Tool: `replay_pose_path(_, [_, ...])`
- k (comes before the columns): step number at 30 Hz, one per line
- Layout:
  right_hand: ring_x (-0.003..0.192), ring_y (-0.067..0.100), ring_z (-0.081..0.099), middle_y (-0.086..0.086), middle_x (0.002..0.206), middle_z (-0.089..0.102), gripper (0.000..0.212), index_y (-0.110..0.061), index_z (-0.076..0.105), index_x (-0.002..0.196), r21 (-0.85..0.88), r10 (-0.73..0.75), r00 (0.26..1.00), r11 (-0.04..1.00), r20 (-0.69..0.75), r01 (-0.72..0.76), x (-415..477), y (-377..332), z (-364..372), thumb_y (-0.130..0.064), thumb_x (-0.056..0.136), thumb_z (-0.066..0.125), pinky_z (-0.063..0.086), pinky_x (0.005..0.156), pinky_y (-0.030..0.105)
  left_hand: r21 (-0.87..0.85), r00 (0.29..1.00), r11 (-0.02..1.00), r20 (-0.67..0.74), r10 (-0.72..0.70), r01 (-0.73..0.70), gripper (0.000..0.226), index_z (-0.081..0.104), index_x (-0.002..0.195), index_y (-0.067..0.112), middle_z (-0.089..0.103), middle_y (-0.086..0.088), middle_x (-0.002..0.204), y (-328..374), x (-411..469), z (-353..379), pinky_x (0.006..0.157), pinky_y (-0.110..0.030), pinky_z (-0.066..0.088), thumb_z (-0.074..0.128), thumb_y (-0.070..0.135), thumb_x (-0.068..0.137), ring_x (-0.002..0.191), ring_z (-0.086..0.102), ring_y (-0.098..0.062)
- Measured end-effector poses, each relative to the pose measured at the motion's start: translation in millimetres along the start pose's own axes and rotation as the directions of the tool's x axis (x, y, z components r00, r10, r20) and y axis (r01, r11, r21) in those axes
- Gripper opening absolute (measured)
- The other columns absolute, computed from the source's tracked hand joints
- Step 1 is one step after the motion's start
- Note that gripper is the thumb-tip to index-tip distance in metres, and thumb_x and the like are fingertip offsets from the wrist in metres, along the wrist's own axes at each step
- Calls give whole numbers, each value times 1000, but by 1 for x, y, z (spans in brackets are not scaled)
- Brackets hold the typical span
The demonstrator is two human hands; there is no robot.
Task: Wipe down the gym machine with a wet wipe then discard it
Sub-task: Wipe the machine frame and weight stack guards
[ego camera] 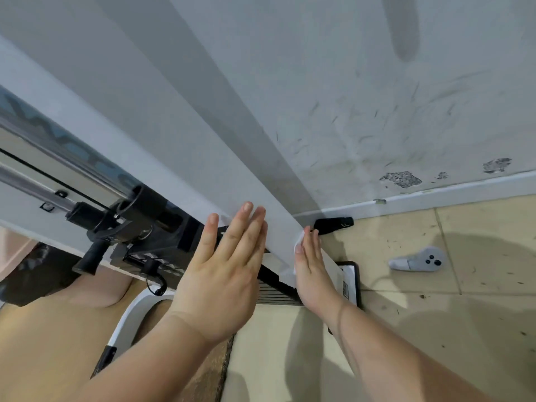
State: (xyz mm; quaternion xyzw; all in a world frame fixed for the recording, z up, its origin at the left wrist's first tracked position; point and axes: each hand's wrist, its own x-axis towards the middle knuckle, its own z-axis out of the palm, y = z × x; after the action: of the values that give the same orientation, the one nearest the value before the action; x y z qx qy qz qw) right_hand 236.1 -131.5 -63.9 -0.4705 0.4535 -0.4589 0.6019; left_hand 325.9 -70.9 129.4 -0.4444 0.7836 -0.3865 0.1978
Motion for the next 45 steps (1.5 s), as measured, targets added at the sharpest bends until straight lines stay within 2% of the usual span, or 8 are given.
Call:
replay_pose_path(8, [157,9,-14,-9,171,-12,58,-30,-2,160,-165,-414,909,900,-41,403,3,9,13,-52,107,7,-3,128,35,37,983,988,108,148,-153,68,26,153,-7,20,-27,164,31,5,31,123,-60,-8,28,22,91,156,3,-40])
replay_pose_path(15, [154,2,-17,-9,169,-17,56,-33,-10,156,-102,60,998,993,-30,-63,25,118,-17,-45,108,15,-7,127,27,79,863,934,415,287,-349,69,-26,144,-18,-36,-42,149,70,33,40,99,-67,-39,-1,24,96,140,-36,-55])
replay_pose_path(20, [159,24,-4,7,172,-4,58,-11,3,164,-37,459,887,886,-54,-461,42,163,-31,-33,113,20,1,126,38,93,799,905,514,313,-415,74,-29,139,-22,-37,-46,145,86,54,54,94,-73,-30,9,31,105,142,-27,-60])
replay_pose_path(23, [158,16,-11,-3,172,-10,61,-20,-2,164,81,469,878,883,-98,-462,42,147,-22,-44,112,19,-4,127,37,97,793,896,512,329,-434,77,-32,136,-24,-40,-47,142,84,50,58,95,-73,-33,9,33,106,139,-29,-62])
replay_pose_path(28, [151,-9,-14,-26,163,-11,53,-45,-4,153,75,81,987,995,-140,-71,19,123,-3,-50,106,19,-8,123,20,-17,772,891,493,402,-453,69,-33,135,-22,-38,-45,143,77,47,59,93,-67,-43,-3,27,98,128,-39,-62])
replay_pose_path(35, [156,5,-9,-10,171,-13,59,-20,-5,164,161,497,863,862,-85,-481,36,174,-31,-39,113,17,-6,126,29,-49,759,878,481,438,-475,70,-32,137,-23,-37,-46,143,75,46,58,86,-64,-48,0,29,100,122,-44,-62])
replay_pose_path(42, [156,8,-16,-8,171,-14,61,-24,-4,164,186,444,887,889,-127,-418,19,143,-10,-44,112,20,-9,125,33,-35,818,903,410,404,-428,68,-29,140,-22,-29,-44,151,69,42,53,92,-64,-45,3,25,102,130,-37,-62])
replay_pose_path(45, [156,7,-16,-8,171,-12,61,-24,-1,164,153,329,931,940,-156,-306,13,118,0,-45,111,22,-9,127,35,19,880,892,177,441,-451,66,-2,150,-19,0,-43,158,60,31,55,110,-65,-31,6,19,97,147,-9,-59])
